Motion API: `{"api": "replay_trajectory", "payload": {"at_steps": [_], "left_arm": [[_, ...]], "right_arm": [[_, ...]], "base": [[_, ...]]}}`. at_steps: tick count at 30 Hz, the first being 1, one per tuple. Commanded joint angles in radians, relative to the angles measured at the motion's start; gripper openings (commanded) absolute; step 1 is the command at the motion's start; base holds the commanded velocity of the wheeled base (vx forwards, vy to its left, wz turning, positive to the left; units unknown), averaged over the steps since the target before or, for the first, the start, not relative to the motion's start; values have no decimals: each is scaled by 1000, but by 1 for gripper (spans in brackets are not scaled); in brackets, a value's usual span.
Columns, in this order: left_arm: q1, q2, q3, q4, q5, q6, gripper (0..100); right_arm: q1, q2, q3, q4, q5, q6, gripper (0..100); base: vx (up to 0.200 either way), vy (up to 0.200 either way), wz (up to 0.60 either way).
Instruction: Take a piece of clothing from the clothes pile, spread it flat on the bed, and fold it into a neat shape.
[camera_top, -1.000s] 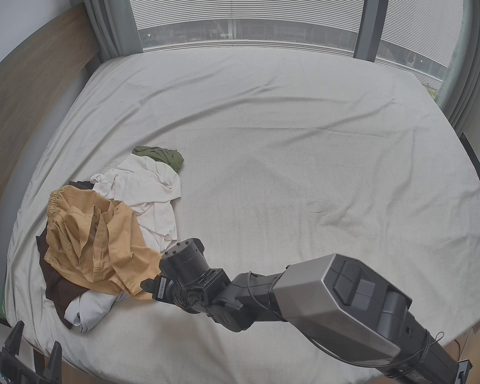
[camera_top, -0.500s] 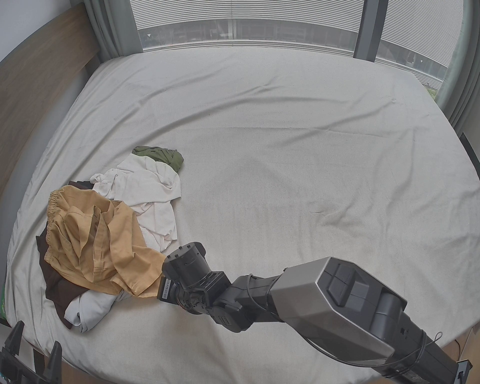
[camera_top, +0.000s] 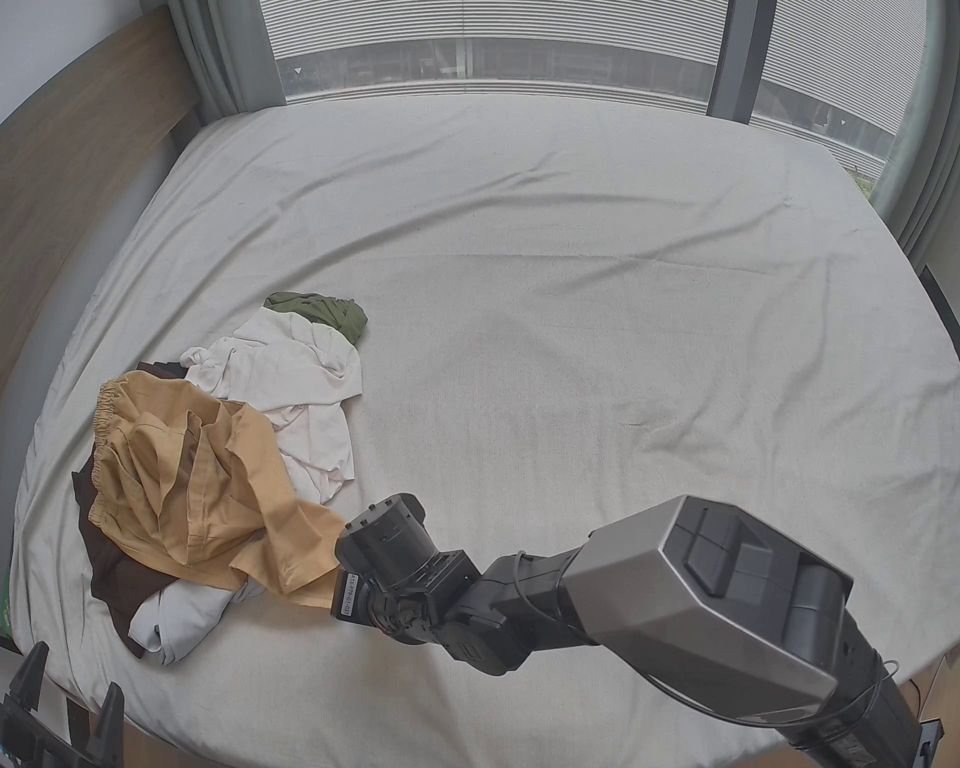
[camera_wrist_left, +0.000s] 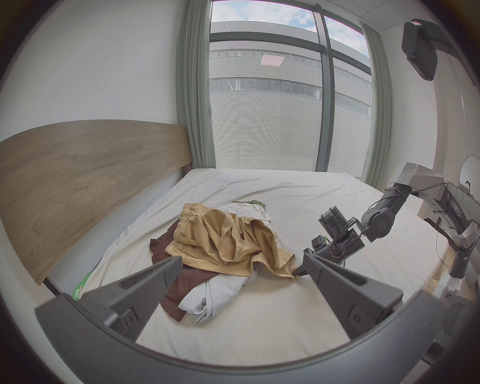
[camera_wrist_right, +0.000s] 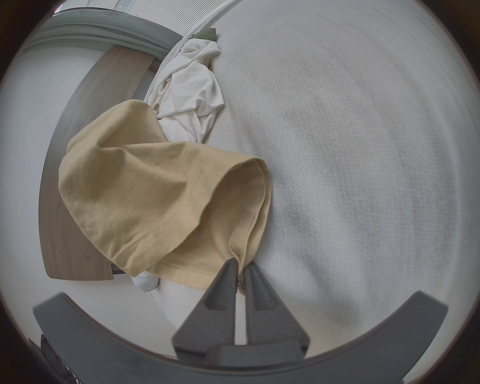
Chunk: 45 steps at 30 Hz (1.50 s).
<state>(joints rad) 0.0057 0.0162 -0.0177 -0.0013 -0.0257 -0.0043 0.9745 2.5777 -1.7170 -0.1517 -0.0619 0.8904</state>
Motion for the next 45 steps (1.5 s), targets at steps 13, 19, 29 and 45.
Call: {"api": "replay_trajectory", "payload": {"at_steps": [13, 19, 29, 45], "left_arm": [[-1, -16, 18, 0, 0, 0, 100], [-1, -16, 18, 0, 0, 1, 100], [-1, -16, 18, 0, 0, 1, 100], [-1, -16, 18, 0, 0, 6, 100]], "right_arm": [[-10, -126, 177, -9, -29, -4, 0], [-13, -160, 235, -12, -29, -4, 0], [-46, -225, 306, -14, -38, -15, 0], [-152, -395, 632, -164, -33, -84, 0]], "base": [[0, 0, 0], [0, 0, 0], [0, 0, 0], [0, 0, 0]]}}
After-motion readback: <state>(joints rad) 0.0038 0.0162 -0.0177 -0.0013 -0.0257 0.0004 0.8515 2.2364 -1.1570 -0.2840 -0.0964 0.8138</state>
